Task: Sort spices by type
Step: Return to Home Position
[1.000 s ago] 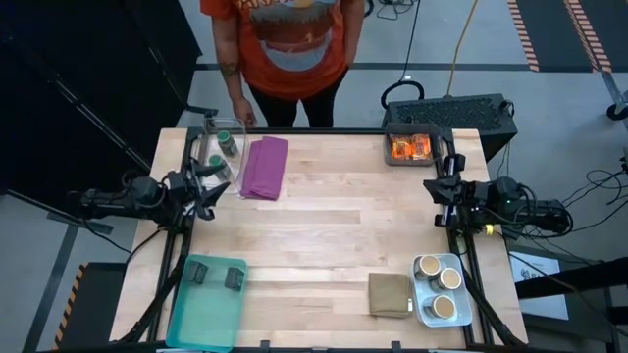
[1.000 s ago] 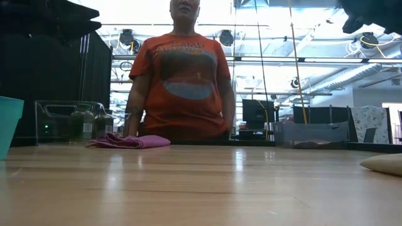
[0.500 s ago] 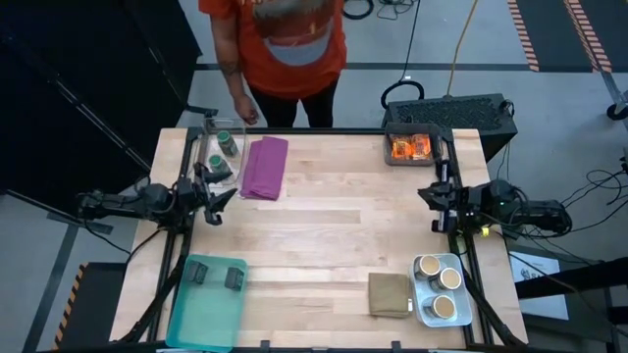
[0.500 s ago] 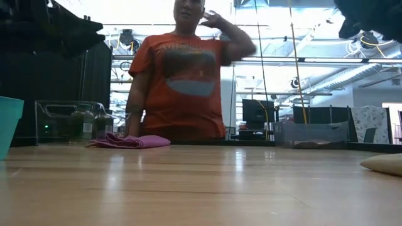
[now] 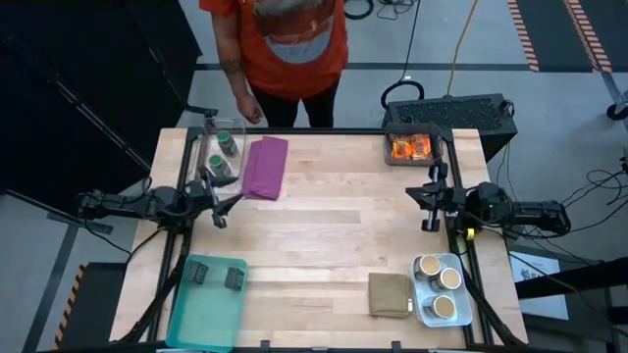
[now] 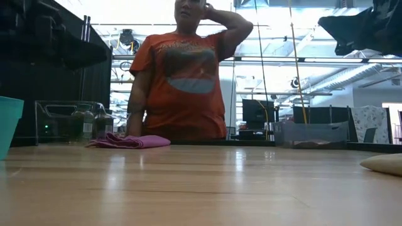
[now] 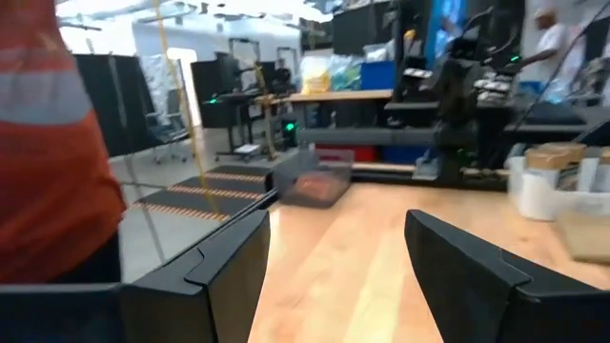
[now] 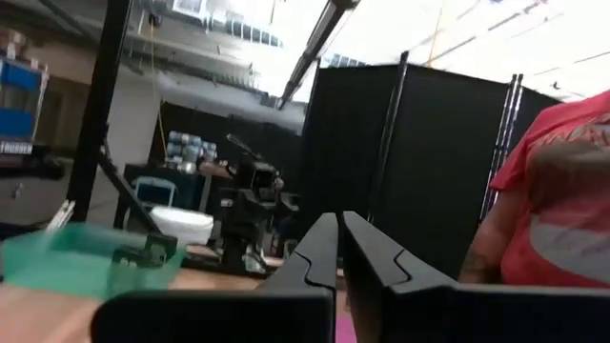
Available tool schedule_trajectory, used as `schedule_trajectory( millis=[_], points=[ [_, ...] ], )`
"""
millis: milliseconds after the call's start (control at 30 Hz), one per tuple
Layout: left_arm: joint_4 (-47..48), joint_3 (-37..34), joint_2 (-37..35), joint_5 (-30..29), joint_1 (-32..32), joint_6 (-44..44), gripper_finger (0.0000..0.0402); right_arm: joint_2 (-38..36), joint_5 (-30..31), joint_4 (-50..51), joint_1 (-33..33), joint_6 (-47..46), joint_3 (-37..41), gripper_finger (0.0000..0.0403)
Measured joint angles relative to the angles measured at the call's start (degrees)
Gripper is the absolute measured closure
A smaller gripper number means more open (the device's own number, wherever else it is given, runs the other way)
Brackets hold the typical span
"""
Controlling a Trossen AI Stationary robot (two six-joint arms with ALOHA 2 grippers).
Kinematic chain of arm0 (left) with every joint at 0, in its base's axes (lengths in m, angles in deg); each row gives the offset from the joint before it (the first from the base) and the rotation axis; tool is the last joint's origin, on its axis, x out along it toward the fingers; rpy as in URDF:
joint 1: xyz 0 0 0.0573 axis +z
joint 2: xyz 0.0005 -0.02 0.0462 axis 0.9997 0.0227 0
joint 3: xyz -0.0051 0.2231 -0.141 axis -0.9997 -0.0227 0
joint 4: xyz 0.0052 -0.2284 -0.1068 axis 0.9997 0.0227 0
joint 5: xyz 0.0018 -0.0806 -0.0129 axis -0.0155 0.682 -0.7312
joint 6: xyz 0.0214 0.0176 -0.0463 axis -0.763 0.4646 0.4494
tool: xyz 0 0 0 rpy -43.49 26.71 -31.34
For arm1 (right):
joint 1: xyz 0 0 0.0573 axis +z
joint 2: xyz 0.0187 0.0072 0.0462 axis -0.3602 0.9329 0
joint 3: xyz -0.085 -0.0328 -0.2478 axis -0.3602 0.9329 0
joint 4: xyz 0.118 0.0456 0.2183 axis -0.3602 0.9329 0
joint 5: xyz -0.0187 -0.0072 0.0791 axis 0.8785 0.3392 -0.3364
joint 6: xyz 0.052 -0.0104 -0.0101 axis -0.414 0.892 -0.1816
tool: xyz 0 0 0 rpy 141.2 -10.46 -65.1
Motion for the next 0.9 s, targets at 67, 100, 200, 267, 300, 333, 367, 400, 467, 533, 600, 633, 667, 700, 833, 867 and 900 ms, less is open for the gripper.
schedule_trajectory(
  millis=[67, 100, 200, 267, 300, 333, 367, 400, 467, 533, 600, 633, 667, 700, 833, 867, 900],
  points=[
    [0.94, 0.0, -0.01, -1.42, 0.0, -0.04, 0.0151, 0.02, -0.04, 0.98, 0.0, 0.64, 0.0, 0.0403],
    [1.59, 0.0, -0.01, -2.19, 0.0, -0.02, 0.0151, 0.02, -0.07, 1.14, 0.0, 0.85, 0.0, 0.0403],
    [1.85, 0.0, -0.01, -2.78, 0.0, 0.44, 0.0157, 0.0, -0.13, 1.65, 0.0, 0.84, -0.02, 0.0403],
    [1.9, -0.01, -0.01, -2.78, 0.0, 0.87, 0.0178, 0.0, -0.13, 2.82, 0.0, 0.84, -0.02, 0.0403],
    [1.91, -0.02, 0.01, -2.78, 0.0, 0.82, 0.0195, 0.0, -0.15, 2.94, 0.0, 0.84, -0.02, 0.0403],
    [1.92, -0.02, 0.01, -2.78, 0.0, 0.62, 0.0216, 0.0, -0.15, 2.93, 0.0, 0.84, -0.02, 0.0403],
    [1.92, -0.02, 0.0, -2.78, 0.0, 0.19, 0.024, -0.02, -0.15, 2.9, 0.0, 0.84, -0.02, 0.0403],
    [1.95, -0.02, -0.01, -2.81, 0.0, 0.01, 0.0267, -0.02, -0.17, 2.9, 0.0, 0.84, -0.02, 0.0403],
    [1.99, -0.02, -0.01, -3.57, 0.02, -0.04, 0.0323, -0.02, -0.17, 2.84, 0.0, 0.41, -0.02, 0.0403],
    [2.03, -0.04, -0.01, -4.09, 0.02, -0.04, 0.0376, -0.02, 0.09, 2.81, 0.0, -1.81, -0.02, 0.0403],
    [2.05, -0.04, 0.0, -4.09, 0.02, -0.08, 0.0391, -0.02, 3.8, 3.52, 0.02, -6.08, -0.03, 0.0403],
    [2.05, -0.04, 0.0, -4.09, 0.02, -0.09, 0.0392, -0.03, 6.26, 4.8, 0.02, -7.81, -0.07, 0.0403],
    [2.07, -0.04, -0.01, -4.09, 0.02, -0.1, 0.0394, -0.02, 7.64, 6.73, -0.01, -8.68, -0.07, 0.0403],
    [2.07, -0.04, 0.01, -4.09, 0.02, -0.25, 0.0396, -0.02, 8.32, 8.99, -0.01, -9.0, -0.07, 0.0403],
    [2.11, -0.04, 0.01, -4.13, 0.02, -0.57, 0.0396, 0.0, 4.59, 12.72, 0.0, -8.93, -0.04, 0.0403],
    [2.11, -0.04, 0.01, -4.14, 0.02, -0.67, 0.0396, 0.0, 1.63, 12.08, 0.0, -8.77, -0.04, 0.0403],
    [2.11, -0.04, 0.01, -4.15, 0.02, -0.89, 0.0396, 0.0, -0.97, 11.41, 0.0, -8.71, -0.04, 0.0403]
  ],
)
